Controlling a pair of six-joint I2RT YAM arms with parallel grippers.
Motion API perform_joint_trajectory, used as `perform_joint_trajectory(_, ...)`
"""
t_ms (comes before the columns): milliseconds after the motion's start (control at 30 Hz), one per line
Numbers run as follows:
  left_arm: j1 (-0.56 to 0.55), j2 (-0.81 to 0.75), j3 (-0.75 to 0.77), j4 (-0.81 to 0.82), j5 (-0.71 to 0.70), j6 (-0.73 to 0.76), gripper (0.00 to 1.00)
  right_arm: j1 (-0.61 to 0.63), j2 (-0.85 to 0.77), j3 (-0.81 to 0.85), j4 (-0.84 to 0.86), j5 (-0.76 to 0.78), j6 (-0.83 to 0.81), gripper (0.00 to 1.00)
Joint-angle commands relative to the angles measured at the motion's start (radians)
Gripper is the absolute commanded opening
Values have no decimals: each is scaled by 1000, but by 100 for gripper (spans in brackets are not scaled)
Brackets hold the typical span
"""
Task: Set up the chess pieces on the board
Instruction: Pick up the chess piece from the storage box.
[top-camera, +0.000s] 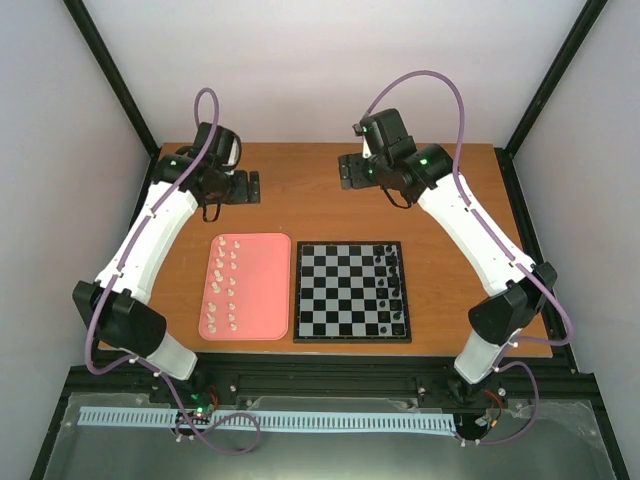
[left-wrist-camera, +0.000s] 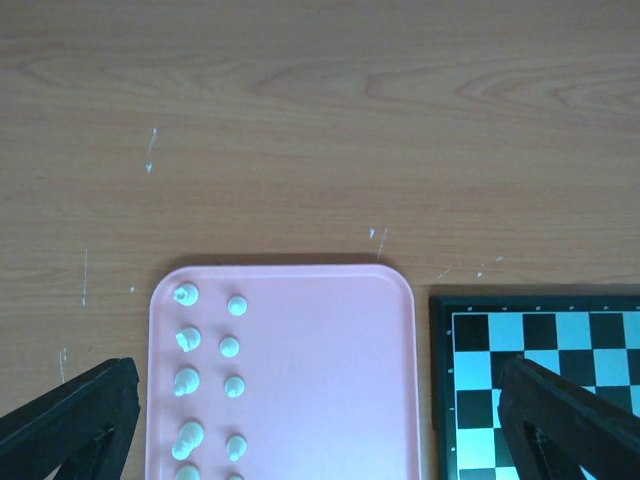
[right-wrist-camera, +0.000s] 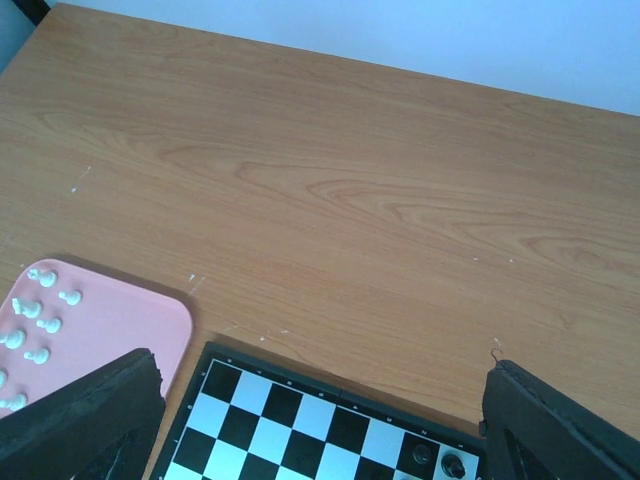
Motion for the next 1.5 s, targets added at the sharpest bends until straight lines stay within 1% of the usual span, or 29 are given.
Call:
perform_joint_trajectory(0,-6,-32,-30,33,-5,-50,100,-4,-41,-16,-20,46,1,100)
perform_joint_trajectory(67,-6,-30,-48,39,-12,-68,100,-5,-43,-25,-40,58,-6,100)
perform_joint_trajectory(233,-6,-20,-113,78,-21,-73,100,-19,-77,-124,-49,92,0,100)
perform_joint_trajectory(300,-5,-12,-130,89,-16,-69,100,-49,-115,-193,-20,54,9,100)
perform_joint_trajectory(400,-4,-4,-159,115,-10,-56,99,-129,-205,-322,35,-36,37,100)
perform_joint_trajectory(500,3,14,-186,138,3,-48,95,-204,-256,-414,42,-78,42,100)
perform_joint_trajectory(567,7,31,-218,159,11,-45,94,-225,-260,-441,20,-70,27,100)
perform_joint_trajectory(700,10,79,-269,189,31,-40,91,-226,-270,-481,11,-48,7,100)
perform_joint_trajectory(800,15,125,-269,205,21,-38,88,-227,-270,-496,17,-33,11,100)
perform_joint_trajectory(833,17,142,-264,210,21,-37,87,-229,-270,-504,20,-32,12,100)
perform_joint_trajectory(867,19,160,-253,211,21,-35,83,-230,-271,-511,23,-35,12,100)
perform_joint_trajectory(933,22,193,-231,205,11,-36,71,-232,-269,-523,25,-41,8,100)
perform_joint_trajectory(967,25,204,-220,201,6,-42,68,-233,-268,-530,25,-42,5,100)
perform_joint_trajectory(1167,65,201,-221,201,-21,-80,65,-245,-269,-585,38,-43,-10,100)
perform_joint_trajectory(1333,143,214,-246,201,-5,-96,59,-255,-245,-612,48,-69,-7,100)
perform_joint_trajectory(1467,158,232,-257,201,-26,-94,56,-260,-227,-615,50,-72,-13,100)
